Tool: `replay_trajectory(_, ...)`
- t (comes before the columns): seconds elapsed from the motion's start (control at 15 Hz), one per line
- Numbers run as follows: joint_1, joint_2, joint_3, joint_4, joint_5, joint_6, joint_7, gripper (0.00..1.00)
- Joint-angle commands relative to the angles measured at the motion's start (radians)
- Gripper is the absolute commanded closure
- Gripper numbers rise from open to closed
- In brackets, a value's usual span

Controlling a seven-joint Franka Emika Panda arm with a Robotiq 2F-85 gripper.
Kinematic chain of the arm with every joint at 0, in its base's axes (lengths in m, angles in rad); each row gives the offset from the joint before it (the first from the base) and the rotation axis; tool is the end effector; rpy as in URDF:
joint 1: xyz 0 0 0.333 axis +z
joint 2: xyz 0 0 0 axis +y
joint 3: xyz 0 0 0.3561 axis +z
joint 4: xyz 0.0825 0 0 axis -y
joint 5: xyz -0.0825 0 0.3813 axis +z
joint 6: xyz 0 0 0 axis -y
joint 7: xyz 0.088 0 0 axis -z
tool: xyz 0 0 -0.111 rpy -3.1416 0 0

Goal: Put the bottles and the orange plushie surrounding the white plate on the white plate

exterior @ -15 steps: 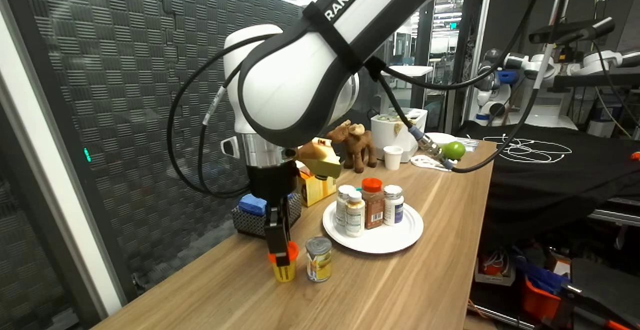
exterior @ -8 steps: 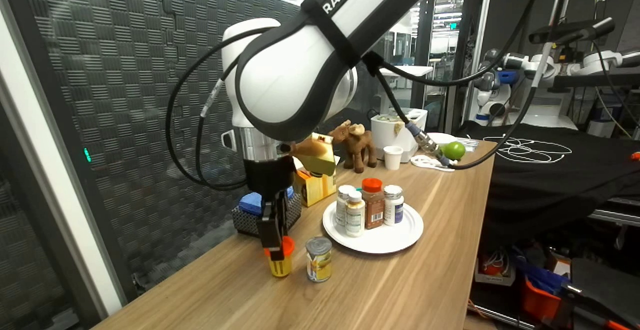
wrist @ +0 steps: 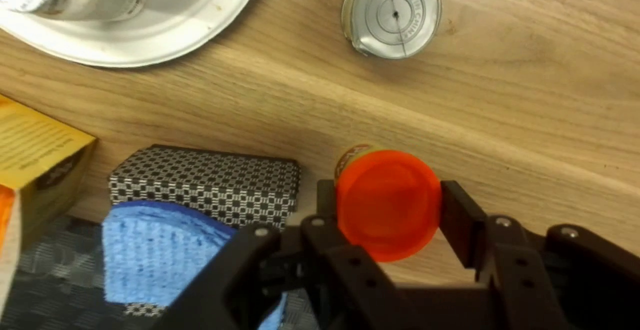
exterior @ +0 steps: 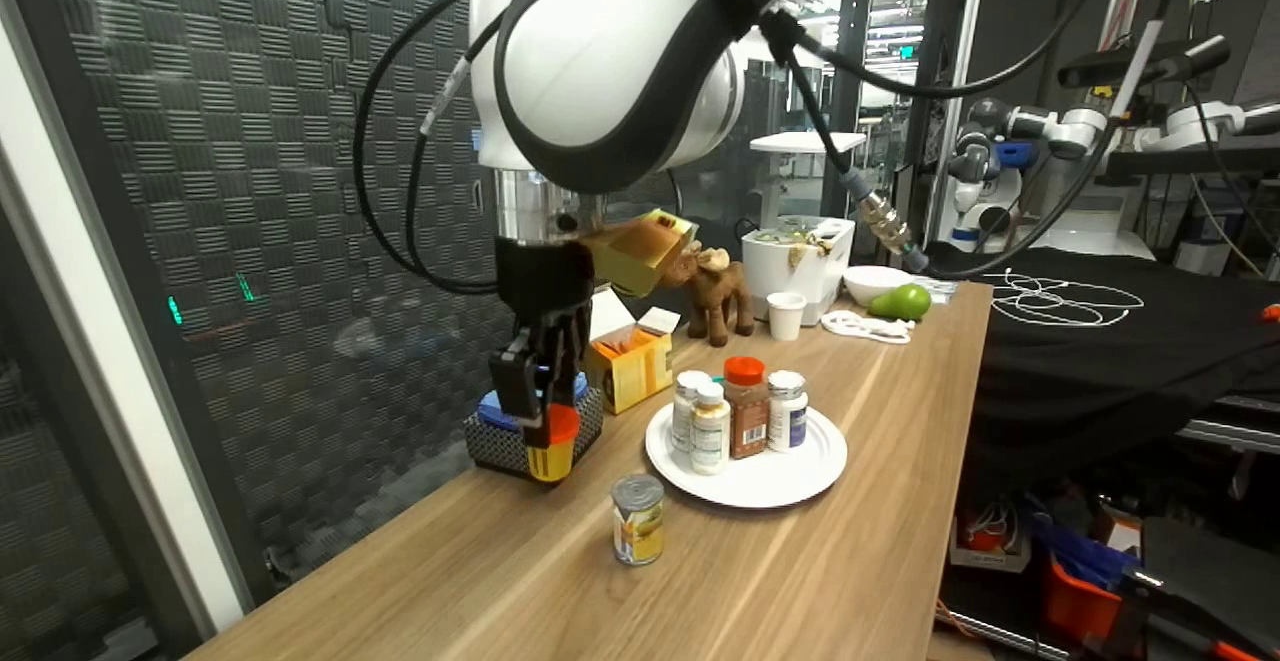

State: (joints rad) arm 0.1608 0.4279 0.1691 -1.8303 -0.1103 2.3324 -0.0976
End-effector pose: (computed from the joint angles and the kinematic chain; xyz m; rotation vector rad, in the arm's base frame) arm 0.6341 0.2035 0.3439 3.0440 0.7491 0.1300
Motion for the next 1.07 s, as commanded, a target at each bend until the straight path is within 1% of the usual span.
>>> replay_trajectory(0.0, 0.008, -0.152, -0.043, -0.136, 0.006, 0.068, 0.141, 0.71)
replay_trajectory(0.13, 0.010, -0.214, -0.071, -0.192, -0.018, 0.071, 0.224, 0.71)
replay_trajectory(0.33, -0.001, -0.306, -0.097, -0.275, -0.031, 0.049, 0.298, 0.71)
replay_trajectory(0.53, -0.016, -0.388, -0.094, -0.342, 0.001, -0.015, 0.283, 0.71)
replay_trajectory(0.67, -0.023, -0.426, -0.091, -0.377, -0.003, -0.042, 0.289, 0.71)
replay_trajectory(0.8, -0.029, -0.452, -0.091, -0.404, -0.006, -0.072, 0.301, 0.71)
replay_trajectory(1.0, -0.047, -0.468, -0.099, -0.445, 0.001, -0.077, 0.309, 0.71)
